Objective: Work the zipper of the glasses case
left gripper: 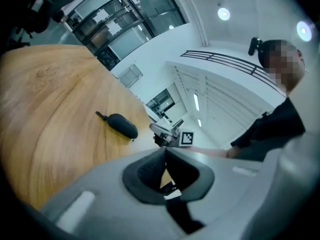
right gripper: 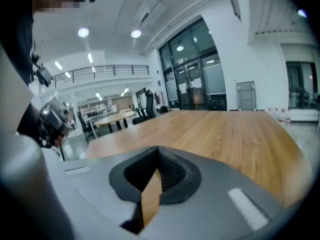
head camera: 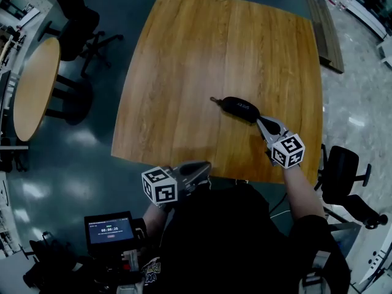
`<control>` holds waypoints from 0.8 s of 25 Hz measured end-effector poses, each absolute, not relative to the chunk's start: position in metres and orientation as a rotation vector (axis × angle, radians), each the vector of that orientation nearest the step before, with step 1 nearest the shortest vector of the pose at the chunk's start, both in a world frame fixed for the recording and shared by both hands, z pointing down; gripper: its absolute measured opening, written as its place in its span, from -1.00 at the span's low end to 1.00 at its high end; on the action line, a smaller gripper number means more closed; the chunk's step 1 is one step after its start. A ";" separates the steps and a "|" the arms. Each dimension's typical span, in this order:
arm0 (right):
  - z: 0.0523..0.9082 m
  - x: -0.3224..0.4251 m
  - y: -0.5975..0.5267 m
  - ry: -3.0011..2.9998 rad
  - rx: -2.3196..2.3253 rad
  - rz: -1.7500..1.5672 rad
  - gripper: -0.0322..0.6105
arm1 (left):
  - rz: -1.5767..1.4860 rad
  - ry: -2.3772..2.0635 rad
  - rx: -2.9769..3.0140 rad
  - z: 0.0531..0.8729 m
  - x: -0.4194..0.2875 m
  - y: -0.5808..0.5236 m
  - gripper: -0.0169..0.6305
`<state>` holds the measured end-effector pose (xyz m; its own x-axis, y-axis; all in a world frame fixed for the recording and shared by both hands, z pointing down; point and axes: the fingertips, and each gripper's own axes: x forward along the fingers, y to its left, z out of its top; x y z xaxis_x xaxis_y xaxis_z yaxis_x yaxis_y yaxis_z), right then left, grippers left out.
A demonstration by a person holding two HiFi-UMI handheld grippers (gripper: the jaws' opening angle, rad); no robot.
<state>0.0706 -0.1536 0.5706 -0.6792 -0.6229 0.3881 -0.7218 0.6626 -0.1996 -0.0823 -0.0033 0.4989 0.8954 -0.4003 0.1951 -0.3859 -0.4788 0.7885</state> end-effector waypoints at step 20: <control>0.401 -0.006 0.062 -3.073 1.024 0.622 -0.89 | -0.001 0.091 2.457 0.408 0.004 0.105 -0.97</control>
<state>-0.0059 0.0624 0.4013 -0.7961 -0.6045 -0.0293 -0.5455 0.7376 -0.3980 0.0039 0.1054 0.4078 0.9976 0.0653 -0.0239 0.0658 -0.7736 0.6303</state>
